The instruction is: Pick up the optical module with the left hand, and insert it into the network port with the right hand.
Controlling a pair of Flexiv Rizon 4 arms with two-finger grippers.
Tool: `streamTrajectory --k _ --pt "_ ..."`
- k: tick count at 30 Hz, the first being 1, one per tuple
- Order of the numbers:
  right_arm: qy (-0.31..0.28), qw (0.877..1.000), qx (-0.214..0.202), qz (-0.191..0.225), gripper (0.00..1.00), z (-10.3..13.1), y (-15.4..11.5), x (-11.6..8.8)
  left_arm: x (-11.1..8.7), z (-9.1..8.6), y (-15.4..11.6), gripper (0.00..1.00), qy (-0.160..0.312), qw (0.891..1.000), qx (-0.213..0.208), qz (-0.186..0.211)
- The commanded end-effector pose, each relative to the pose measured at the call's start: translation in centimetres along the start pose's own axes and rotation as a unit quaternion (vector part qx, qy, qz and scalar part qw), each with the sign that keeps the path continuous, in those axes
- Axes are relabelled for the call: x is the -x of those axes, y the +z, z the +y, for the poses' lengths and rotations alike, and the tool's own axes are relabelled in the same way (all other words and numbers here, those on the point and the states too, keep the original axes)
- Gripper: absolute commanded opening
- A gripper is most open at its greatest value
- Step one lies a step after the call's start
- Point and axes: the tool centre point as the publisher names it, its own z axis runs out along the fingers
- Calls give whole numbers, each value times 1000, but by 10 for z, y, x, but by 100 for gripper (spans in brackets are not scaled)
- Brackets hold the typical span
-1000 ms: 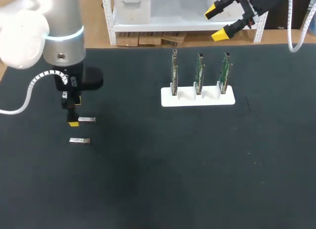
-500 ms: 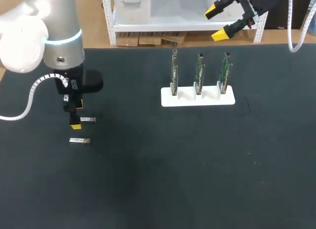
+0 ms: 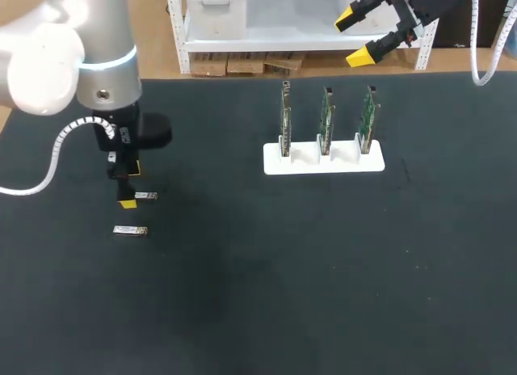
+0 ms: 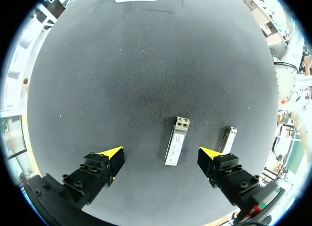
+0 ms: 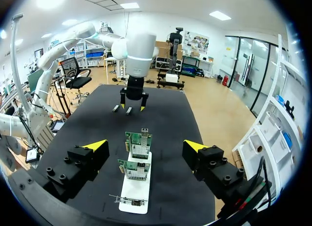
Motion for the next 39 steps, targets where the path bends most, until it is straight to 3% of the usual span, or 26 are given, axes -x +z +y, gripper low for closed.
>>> streamTrajectory --k 1,10,39 --pt "0 1000 -2 0 100 2 0 0 2 1 1 100 2 1000 -2 1" --pt "0 1000 -2 0 100 2 0 0 12 -2 2 100 4 1000 4 4" --pt "0 1000 -2 0 100 2 0 0 -6 -8 13 100 -15 1000 -3 15"
